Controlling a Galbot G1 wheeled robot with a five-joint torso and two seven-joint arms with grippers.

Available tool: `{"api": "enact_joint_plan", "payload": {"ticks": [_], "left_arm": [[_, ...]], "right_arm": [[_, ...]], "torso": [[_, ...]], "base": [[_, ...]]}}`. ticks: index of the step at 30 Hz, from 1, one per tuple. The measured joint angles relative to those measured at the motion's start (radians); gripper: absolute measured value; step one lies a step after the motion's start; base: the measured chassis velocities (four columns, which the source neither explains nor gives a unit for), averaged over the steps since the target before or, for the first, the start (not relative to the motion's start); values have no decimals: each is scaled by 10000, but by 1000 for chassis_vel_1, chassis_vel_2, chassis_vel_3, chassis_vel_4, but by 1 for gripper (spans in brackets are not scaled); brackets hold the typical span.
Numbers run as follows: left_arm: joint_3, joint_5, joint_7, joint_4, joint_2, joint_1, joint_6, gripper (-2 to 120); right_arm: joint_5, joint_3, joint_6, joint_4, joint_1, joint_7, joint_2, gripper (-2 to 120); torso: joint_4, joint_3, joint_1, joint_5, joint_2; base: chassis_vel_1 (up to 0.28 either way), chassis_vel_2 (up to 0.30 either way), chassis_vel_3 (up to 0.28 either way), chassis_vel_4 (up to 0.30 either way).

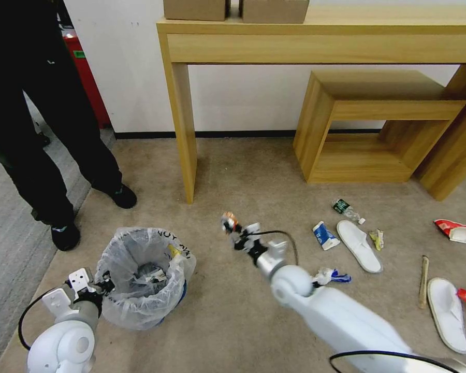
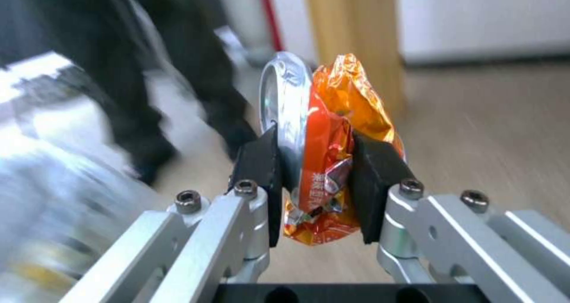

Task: Pick up the trash bin and place the garbage on the floor into it.

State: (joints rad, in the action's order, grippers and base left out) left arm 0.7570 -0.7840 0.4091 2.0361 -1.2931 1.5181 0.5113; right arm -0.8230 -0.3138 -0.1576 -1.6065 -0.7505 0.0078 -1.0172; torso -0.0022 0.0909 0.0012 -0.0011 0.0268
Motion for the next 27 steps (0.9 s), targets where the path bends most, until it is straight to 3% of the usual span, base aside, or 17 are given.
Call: {"api": "enact_joint_plan", "payload": {"ticks": [5,9,15,18,27], "left_arm": [[-11,1,12,78,-3,8,37,1],[-22,6,17,177,-38,44,71,1],[-40,8,40,395,-107,64,143,1],[-50,1,57,605,-167,88,192,1],[-21,-11,66,921,-289,183,220,1]], "right_arm": [[-648,177,-689,-1407,70,-1755,415,22],[-1259,-251,-633,-2355,511,-2261,559,22],[-1725,-1632,-64,-2949,1355,-1919,656,22],[-1777,-2860,334,-2847,1952,-1273,571,22],[-1642,-4287,860,-2200,2558,-332,-55,22]], "torso": [[4,0,0,0,0],[4,0,0,-2,0],[5,0,0,-3,0],[5,-1,0,-3,0],[5,0,0,-4,0]], "base": [[0,0,0,0],[0,0,0,0],[0,0,0,0],[0,0,0,0],[0,0,0,0]]}}
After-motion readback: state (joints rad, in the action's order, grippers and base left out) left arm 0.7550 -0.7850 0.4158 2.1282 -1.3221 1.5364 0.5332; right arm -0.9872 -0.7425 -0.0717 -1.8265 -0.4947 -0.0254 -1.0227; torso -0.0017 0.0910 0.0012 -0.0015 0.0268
